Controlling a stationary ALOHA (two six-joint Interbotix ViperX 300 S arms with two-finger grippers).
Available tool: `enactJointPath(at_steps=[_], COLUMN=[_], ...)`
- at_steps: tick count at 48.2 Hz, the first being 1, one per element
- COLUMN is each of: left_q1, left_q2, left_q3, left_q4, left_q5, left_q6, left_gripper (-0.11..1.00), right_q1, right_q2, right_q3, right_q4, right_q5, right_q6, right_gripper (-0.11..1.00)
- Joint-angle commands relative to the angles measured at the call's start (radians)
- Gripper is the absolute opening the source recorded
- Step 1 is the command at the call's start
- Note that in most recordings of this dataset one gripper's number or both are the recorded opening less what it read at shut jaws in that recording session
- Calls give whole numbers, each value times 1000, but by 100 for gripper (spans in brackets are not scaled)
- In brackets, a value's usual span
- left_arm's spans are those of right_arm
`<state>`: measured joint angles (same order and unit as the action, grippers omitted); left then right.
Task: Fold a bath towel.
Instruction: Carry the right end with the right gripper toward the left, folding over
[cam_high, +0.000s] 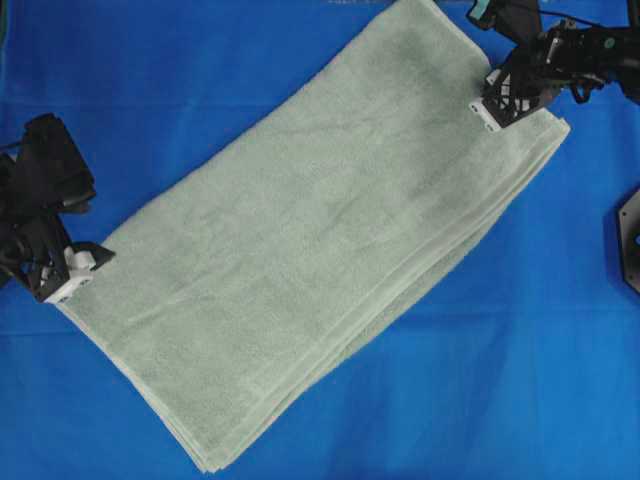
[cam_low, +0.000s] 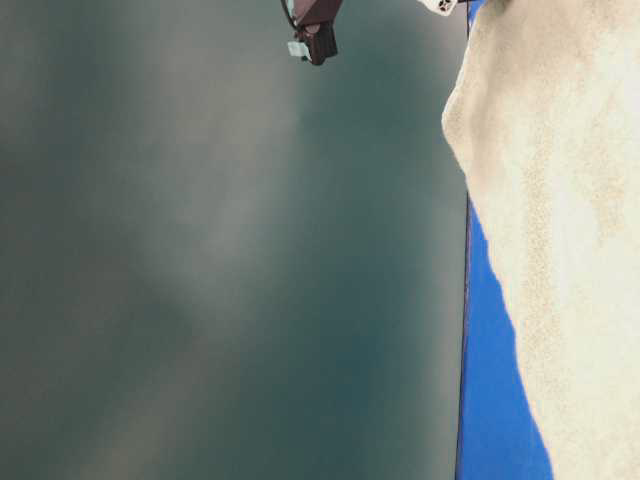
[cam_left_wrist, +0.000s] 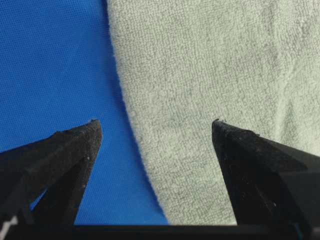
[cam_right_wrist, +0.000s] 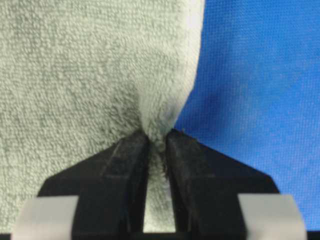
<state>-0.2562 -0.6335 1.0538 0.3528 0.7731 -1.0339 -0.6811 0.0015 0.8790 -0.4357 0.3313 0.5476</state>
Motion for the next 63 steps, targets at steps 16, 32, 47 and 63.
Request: enactJointPath(at_steps=[16, 32, 47, 63], left_q1=[2, 2, 2, 2], left_q2=[-8, 0, -2, -6], left_q3=[-31, -37, -37, -34], left_q4=[3, 5, 5, 5], left_q5=[-5, -6, -6, -8], left_q6=[5, 6, 15, 15], left_gripper=[85, 85, 85, 85], right_q1=[91, 494, 761, 795], right_q2=[-61, -141, 110, 270], right_q3=[-3, -238, -586, -735], right_q4=[49, 66, 32, 32], right_q5=[63, 302, 336, 365], right_q6=[17, 173, 244, 298], right_gripper=[15, 15, 15, 15])
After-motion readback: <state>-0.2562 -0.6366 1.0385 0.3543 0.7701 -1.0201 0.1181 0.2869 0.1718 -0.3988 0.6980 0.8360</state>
